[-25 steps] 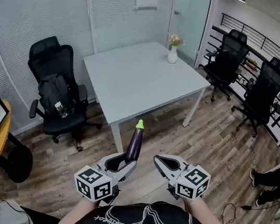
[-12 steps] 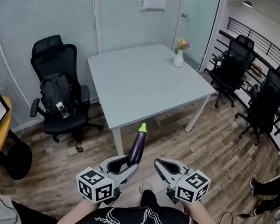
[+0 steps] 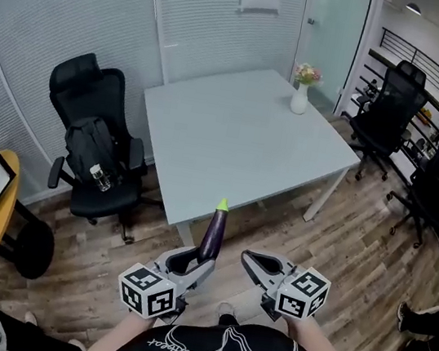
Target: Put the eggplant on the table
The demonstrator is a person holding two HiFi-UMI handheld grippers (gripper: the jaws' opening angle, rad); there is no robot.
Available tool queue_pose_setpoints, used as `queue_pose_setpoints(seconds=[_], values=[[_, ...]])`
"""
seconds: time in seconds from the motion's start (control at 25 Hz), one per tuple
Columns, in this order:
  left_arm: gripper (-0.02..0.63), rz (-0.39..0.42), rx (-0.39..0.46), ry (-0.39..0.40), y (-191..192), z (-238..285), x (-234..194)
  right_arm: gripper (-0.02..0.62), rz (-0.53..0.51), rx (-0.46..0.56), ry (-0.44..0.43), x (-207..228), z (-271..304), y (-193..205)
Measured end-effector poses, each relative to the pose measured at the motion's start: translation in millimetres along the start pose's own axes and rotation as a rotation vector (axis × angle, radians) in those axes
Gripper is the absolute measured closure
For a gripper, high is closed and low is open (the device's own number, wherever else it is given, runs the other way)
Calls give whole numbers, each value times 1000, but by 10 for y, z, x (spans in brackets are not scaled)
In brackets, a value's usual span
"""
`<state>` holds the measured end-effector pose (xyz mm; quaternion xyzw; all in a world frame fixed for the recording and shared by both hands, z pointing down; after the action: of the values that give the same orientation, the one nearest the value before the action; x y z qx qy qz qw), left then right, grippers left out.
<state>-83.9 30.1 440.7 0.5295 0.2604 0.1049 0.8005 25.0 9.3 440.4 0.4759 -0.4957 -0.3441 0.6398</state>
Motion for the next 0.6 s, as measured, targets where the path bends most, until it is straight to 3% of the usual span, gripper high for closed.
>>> queue_pose_setpoints(seconds=[0.36,0.6], values=[[414,-18,1,-82,-480,1113,-518,586,77,44,-117,1142,256,-446],[416,30,-2,-152,-628,1439,-677,586,28,-5,-118,1590,298,-624]])
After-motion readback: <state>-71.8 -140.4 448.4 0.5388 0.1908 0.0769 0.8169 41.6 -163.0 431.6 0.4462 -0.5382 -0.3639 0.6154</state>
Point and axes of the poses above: the fingertips, and each gripper's own axes: z forward along the fingers, x to its right, y out of its underside, the point moved 2 cm from there along -z, backward along the fingers, and after that the axes turned 12 degrees about -y, right-handed, at the moved point
